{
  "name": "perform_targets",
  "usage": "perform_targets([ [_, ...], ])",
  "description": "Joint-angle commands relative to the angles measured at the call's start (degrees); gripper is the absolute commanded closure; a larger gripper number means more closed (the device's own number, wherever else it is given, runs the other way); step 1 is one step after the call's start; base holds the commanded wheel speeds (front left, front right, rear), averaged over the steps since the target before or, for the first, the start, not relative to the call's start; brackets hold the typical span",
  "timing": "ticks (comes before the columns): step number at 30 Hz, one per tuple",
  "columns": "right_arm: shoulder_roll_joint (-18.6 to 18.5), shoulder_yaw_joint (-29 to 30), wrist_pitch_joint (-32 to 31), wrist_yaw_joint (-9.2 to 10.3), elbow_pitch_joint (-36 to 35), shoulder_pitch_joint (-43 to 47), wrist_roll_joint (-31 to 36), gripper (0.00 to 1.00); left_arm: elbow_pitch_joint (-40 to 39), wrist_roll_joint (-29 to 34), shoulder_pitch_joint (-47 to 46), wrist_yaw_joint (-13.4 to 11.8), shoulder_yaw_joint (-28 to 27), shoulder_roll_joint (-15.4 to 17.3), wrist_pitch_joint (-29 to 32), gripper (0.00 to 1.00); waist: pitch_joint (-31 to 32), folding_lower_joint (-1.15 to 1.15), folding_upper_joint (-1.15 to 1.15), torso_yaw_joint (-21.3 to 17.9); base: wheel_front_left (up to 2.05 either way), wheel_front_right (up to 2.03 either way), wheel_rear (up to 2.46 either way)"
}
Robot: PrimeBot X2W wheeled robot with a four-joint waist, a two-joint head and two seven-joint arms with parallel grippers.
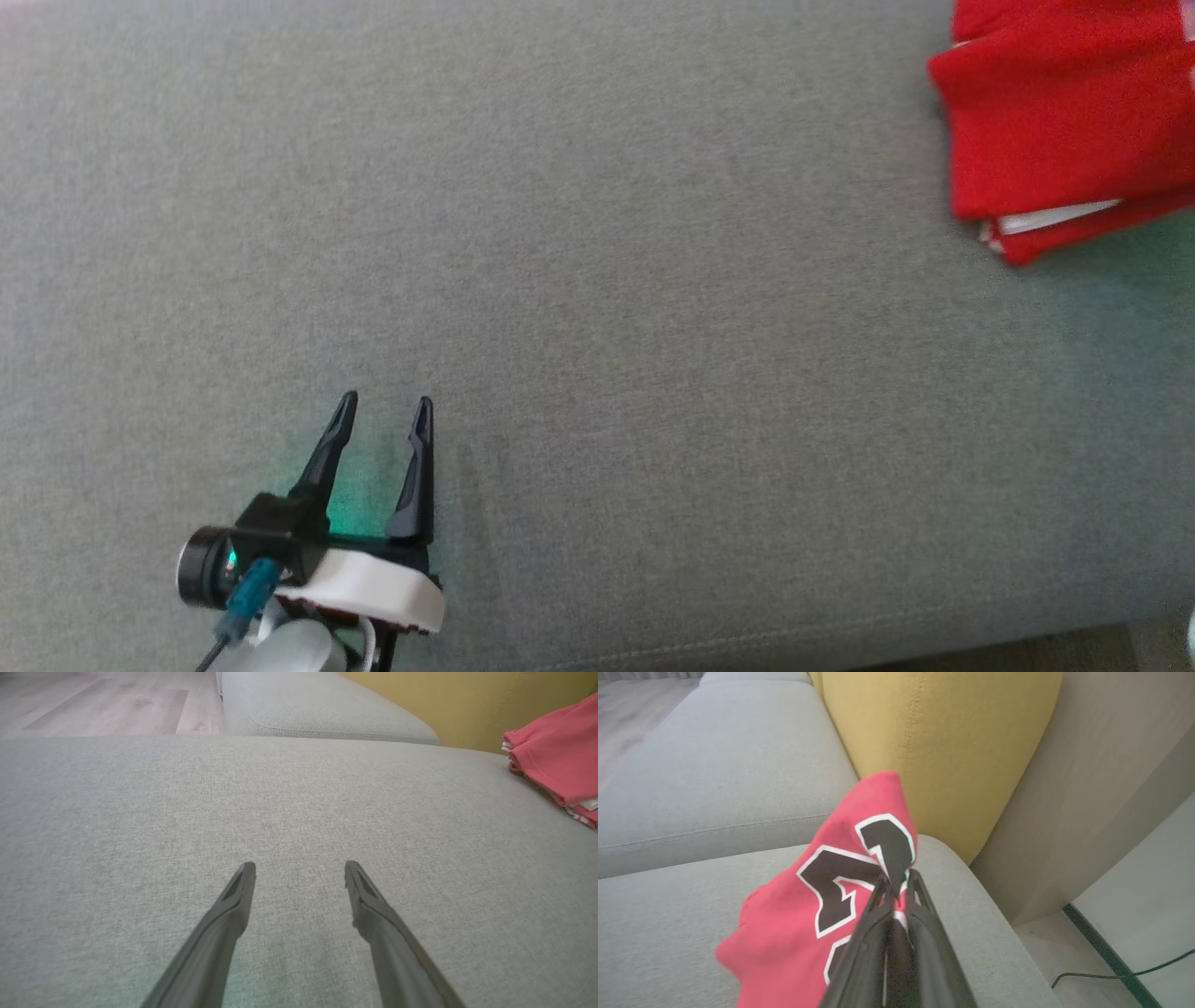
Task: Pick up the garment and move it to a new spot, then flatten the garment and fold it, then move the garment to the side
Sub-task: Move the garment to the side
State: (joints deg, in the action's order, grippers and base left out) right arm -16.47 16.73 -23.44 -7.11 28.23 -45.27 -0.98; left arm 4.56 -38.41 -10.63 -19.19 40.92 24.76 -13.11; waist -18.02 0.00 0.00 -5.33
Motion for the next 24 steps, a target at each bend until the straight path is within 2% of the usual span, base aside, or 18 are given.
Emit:
perform_targets([
  [1,-1.7,0.4,1.5,-0.37,-1.9,-2.9,0.9,0.83,-1.8,0.5,-2.6,-0.2,-1.5,1.5,0.0,0.0,-0.8,0.0,0.0,0.6,0.0,0.0,0.0],
  [2,-2.1,1.2,3.0,-0.37,-1.4,-3.3,1.6,0.6,-1.9,0.6,-2.8,-0.2,-1.4,1.6,0.1,0.0,-1.1,0.0,0.0,0.8,0.0,0.0,0.0],
  [3,-2.3,1.7,4.7,-0.37,-1.1,-3.7,2.0,0.24,-2.0,0.7,-3.0,-0.3,-1.4,1.6,0.2,0.0,-1.4,0.0,0.0,1.0,0.0,0.0,0.0],
  [4,-2.3,2.6,6.4,-0.37,-0.7,-4.2,2.6,0.0,-2.1,0.8,-3.1,-0.3,-1.3,1.7,0.3,0.0,-1.6,0.0,0.0,1.1,0.0,0.0,0.0],
  [7,-2.6,3.9,10.1,-0.37,1.1,-4.9,5.8,0.0,-2.3,0.9,-3.4,-0.5,-1.3,1.9,0.6,0.0,-2.1,0.0,0.0,1.3,0.0,0.0,0.0],
  [12,-1.4,4.4,14.0,-0.37,4.1,-5.8,7.1,0.0,-2.6,1.0,-3.4,-0.9,-1.3,2.2,0.8,0.0,-2.2,0.0,0.0,1.1,0.0,0.0,0.0],
  [24,1.2,-3.0,18.0,-0.37,5.0,-3.6,4.7,0.0,-3.2,0.6,-4.2,-1.2,-2.6,2.8,0.3,0.0,1.7,0.0,0.0,0.7,0.0,0.0,0.0],
])
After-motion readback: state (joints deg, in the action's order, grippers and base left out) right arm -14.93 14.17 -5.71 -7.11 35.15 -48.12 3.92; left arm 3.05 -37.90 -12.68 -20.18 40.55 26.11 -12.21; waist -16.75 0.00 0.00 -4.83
